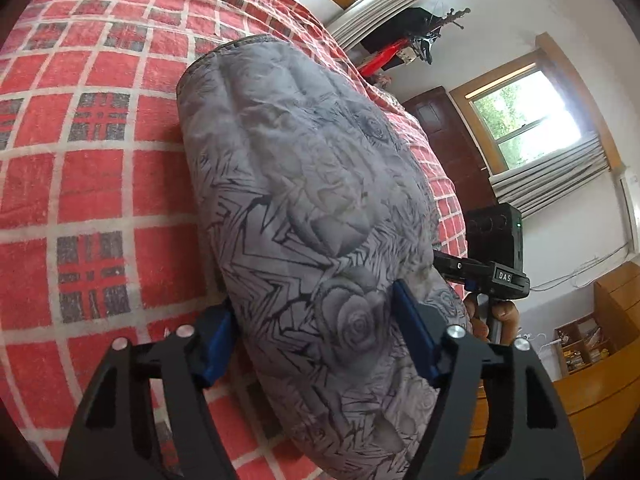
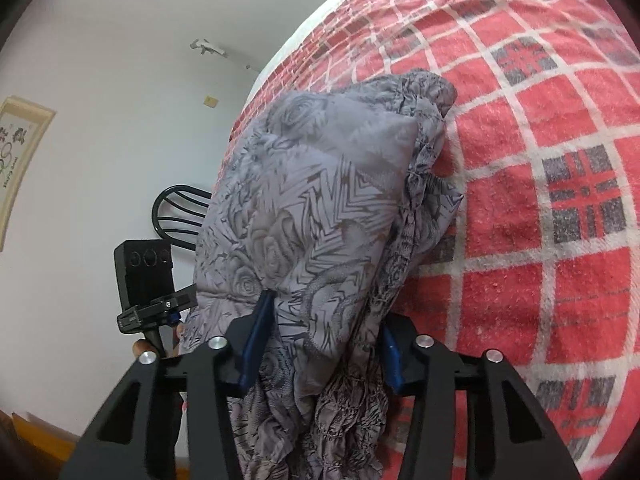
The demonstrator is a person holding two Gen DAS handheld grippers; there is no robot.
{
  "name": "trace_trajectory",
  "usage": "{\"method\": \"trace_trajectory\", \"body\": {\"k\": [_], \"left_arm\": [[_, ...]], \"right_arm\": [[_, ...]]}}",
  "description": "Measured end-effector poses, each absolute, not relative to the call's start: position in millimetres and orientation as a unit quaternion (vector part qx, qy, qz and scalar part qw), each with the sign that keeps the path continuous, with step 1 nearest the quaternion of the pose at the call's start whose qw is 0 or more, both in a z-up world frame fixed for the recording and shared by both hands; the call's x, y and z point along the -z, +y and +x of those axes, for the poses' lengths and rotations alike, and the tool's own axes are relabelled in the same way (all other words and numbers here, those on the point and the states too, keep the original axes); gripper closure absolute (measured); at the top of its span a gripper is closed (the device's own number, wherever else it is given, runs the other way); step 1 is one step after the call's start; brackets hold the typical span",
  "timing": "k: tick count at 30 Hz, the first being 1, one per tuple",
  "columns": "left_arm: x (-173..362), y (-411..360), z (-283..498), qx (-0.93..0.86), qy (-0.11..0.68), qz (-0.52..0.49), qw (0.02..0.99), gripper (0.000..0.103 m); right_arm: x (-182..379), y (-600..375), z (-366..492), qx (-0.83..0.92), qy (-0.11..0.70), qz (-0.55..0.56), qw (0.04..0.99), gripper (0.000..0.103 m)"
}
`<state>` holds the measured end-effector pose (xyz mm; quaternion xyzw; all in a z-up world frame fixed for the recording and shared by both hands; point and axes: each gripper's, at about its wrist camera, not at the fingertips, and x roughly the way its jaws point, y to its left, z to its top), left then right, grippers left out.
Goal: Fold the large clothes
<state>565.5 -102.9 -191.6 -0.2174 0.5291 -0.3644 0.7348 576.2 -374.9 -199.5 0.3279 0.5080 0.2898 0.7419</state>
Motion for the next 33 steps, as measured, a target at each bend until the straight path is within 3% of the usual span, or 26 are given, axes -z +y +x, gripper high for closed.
{"method": "trace_trajectory", "body": {"k": [11, 19, 22, 26, 29, 31, 33], "left_arm": [[150.3, -51.6, 486.5, 0.376, 0.532, -0.196, 0.733, 0.037], [163.1, -5.1, 421.0, 0.352, 0.538, -0.196, 0.741, 0.036], [183.6, 3.4, 418.3, 0.339, 0.539, -0.201, 0.744, 0.03], [180.3, 10.3, 409.7, 0.32, 0.531, -0.204, 0.758, 0.023], [144.1, 28.9, 383.5, 0.263, 0.495, -0.168, 0.811, 0.012], [122.6, 31.8, 365.9, 0.275, 0.47, -0.164, 0.822, 0.012], [108.6, 19.2, 345.8, 0.32, 0.457, -0.157, 0.815, 0.012]], "right_arm": [[155.9, -296.5, 485.2, -0.329, 0.506, 0.288, 0.743, 0.059], [162.8, -219.6, 420.1, -0.347, 0.528, 0.257, 0.731, 0.059], [180.0, -206.0, 417.9, -0.333, 0.53, 0.248, 0.739, 0.055], [172.8, -210.5, 415.3, -0.32, 0.533, 0.25, 0.743, 0.04], [131.0, -226.0, 397.4, -0.29, 0.492, 0.206, 0.795, 0.039], [100.2, -223.1, 388.7, -0.261, 0.451, 0.143, 0.841, 0.041], [77.1, -207.4, 380.3, -0.257, 0.41, 0.085, 0.871, 0.051]]}}
